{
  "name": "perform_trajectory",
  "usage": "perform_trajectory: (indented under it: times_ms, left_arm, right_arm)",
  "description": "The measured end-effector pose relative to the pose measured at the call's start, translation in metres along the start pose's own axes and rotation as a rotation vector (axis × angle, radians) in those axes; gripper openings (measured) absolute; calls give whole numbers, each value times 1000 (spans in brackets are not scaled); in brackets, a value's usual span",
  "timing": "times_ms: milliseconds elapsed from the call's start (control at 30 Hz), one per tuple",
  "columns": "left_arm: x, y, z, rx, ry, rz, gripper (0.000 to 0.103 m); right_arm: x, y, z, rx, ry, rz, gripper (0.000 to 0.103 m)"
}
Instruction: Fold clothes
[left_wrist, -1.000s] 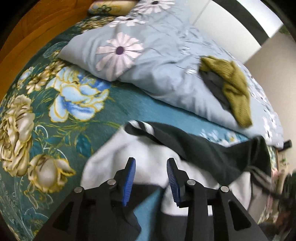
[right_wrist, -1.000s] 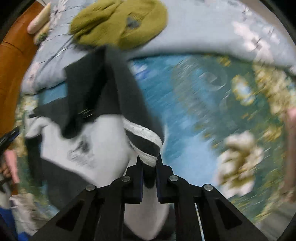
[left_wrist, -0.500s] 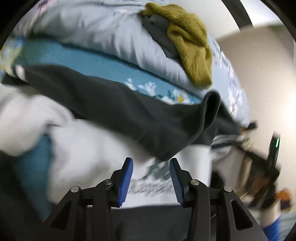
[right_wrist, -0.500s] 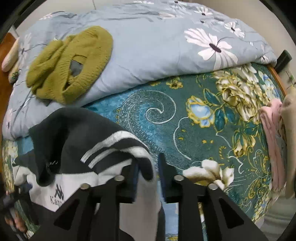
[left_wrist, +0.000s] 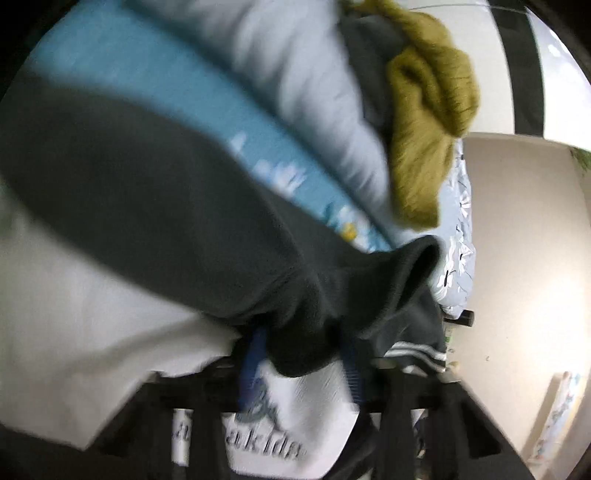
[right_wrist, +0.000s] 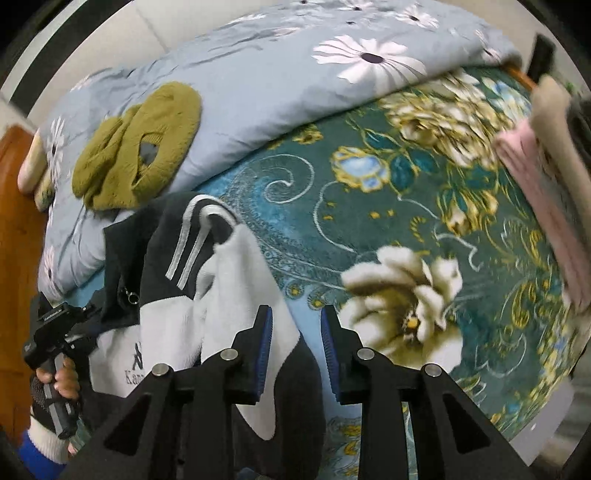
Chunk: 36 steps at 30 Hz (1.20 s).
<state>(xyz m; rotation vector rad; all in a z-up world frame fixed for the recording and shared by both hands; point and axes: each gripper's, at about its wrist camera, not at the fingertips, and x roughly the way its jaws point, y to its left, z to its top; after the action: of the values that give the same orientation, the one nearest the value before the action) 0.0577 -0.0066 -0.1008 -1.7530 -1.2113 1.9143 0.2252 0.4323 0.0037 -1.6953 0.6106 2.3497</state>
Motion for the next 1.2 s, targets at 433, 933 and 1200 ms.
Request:
perform_trajectory:
  times_ms: [433,933,1200]
  left_arm:
    - [-21,-22,84,-155,-151,-16,19]
    - [-94,27,-42,15,-29,-65,69]
    - [-125,39,-36,21,-70,-70,69]
  right_arm:
    - [-5,13,-12,-78,61,88,31]
    - [69,54,-24,-249,442,48,7]
    - [21,34,56,-332,119,-361,5]
